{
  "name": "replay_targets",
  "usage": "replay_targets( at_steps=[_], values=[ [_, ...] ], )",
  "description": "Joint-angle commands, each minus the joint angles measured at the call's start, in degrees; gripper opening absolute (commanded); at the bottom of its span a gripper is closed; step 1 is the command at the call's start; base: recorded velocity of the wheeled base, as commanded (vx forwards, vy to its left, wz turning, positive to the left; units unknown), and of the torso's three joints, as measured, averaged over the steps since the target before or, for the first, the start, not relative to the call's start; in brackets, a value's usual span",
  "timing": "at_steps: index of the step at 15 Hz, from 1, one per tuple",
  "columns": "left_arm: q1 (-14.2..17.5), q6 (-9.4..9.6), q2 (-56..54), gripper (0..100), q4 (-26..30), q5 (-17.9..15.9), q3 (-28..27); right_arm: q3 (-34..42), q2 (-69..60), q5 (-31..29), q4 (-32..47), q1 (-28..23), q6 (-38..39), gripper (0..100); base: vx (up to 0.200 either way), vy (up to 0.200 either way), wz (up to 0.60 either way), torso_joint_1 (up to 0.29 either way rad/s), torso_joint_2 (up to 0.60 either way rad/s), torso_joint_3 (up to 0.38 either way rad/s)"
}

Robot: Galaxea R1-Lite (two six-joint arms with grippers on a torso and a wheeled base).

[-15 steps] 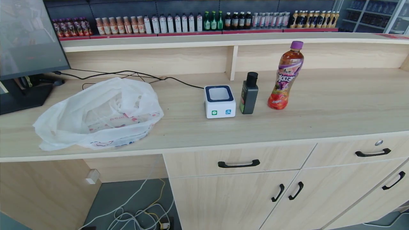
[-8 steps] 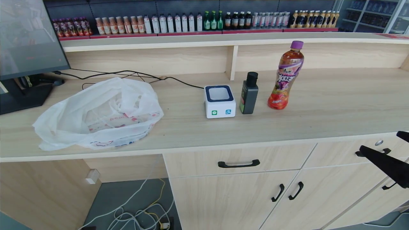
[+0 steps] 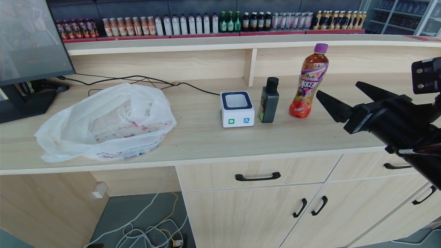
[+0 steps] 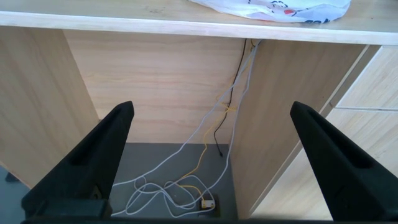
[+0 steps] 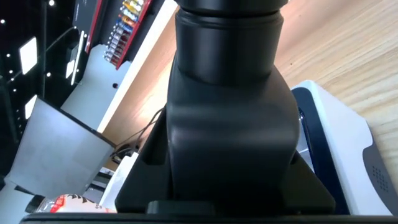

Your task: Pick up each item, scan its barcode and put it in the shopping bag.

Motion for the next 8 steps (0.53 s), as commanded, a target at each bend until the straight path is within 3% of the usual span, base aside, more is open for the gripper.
replay_targets(
  at_steps=[1,8],
  values=[
    [0.0,0.00,0.0,100,0.0,-0.1,0.0,-0.1,0.1,0.0,0.0,0.1,0.0,0,0.000,0.000,0.00,0.000,0.00,0.000],
    [0.0,0.00,0.0,100,0.0,0.0,0.0,0.1,0.3,0.0,0.0,0.1,0.0,0,0.000,0.000,0.00,0.000,0.00,0.000]
  ],
)
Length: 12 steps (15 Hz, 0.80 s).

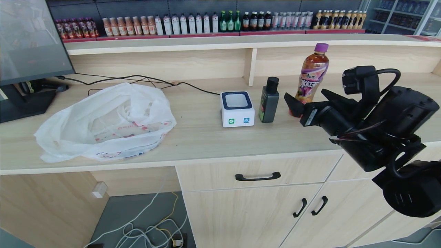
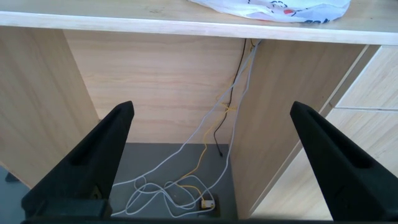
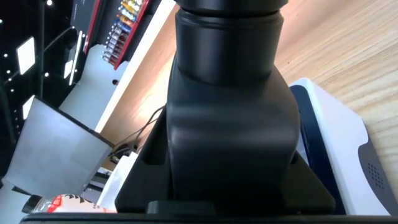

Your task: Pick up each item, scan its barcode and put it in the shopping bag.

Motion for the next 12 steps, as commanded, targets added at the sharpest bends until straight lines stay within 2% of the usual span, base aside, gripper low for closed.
replay_targets(
  at_steps=[1,12],
  values=[
    [0.0,0.02,0.0,100,0.0,0.0,0.0,-0.1,-0.1,0.0,0.0,0.0,0.0,0,0.000,0.000,0.00,0.000,0.00,0.000],
    [0.0,0.02,0.0,100,0.0,0.0,0.0,0.2,-1.9,-0.2,0.1,1.4,-0.7,0,0.000,0.000,0.00,0.000,0.00,0.000]
  ],
)
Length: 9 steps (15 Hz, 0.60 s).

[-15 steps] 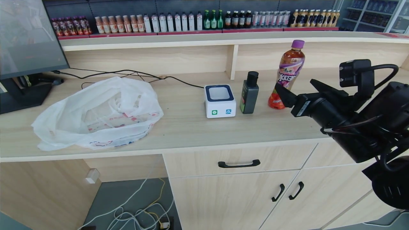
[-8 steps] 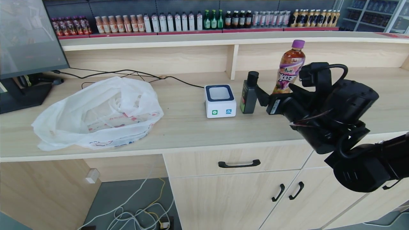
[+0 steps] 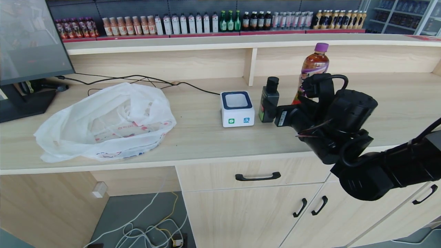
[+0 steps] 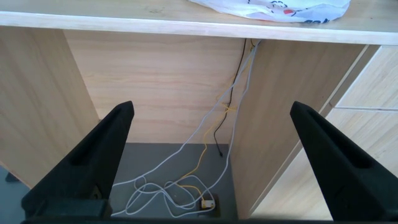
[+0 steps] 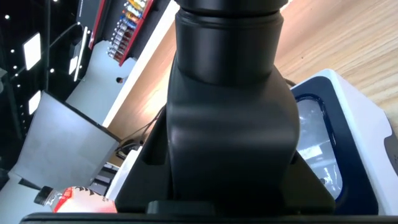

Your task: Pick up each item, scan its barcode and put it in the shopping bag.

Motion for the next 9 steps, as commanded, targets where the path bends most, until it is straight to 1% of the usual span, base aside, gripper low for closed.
replay_targets(
  at_steps=[1,9],
  values=[
    [0.0,0.02,0.0,100,0.0,0.0,0.0,0.2,-1.0,-0.1,0.0,0.1,0.0,0,0.000,0.000,0.00,0.000,0.00,0.000],
    [0.0,0.02,0.0,100,0.0,0.0,0.0,4.7,-5.0,-0.5,-0.7,0.1,-2.0,0,0.000,0.000,0.00,0.000,0.00,0.000]
  ],
)
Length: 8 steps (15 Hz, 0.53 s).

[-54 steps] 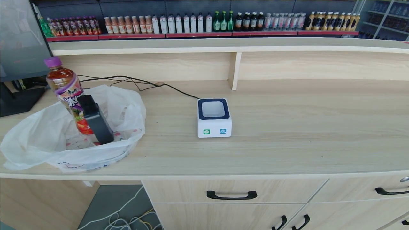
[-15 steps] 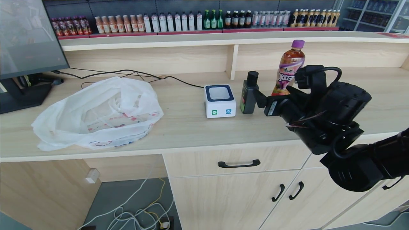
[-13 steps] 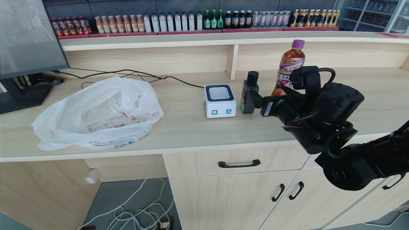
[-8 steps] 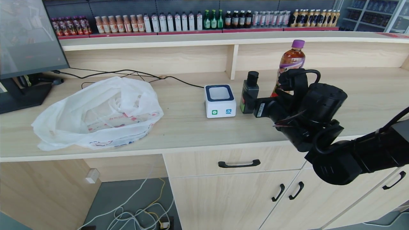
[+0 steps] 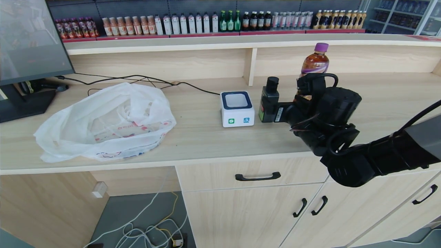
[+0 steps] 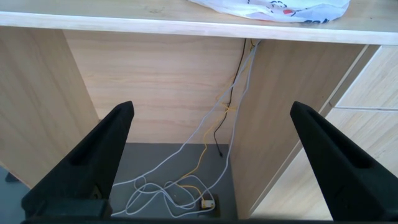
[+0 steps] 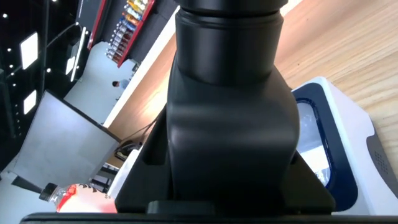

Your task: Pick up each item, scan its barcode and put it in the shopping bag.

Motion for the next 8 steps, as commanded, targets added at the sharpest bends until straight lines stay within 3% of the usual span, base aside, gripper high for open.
replay_targets(
  at_steps=[1,6,8],
  values=[
    [0.0,0.00,0.0,100,0.0,0.0,0.0,1.5,-1.8,0.0,-0.3,0.0,-0.9,0,0.000,0.000,0.00,0.000,0.00,0.000],
    [0.0,0.00,0.0,100,0.0,0.0,0.0,7.8,-5.6,0.0,-6.7,0.0,-13.8,0,0.000,0.000,0.00,0.000,0.00,0.000],
    [0.0,0.00,0.0,100,0.0,0.0,0.0,12.3,-8.7,-0.8,-10.3,-1.6,-23.6,0,0.000,0.000,0.00,0.000,0.00,0.000]
  ],
)
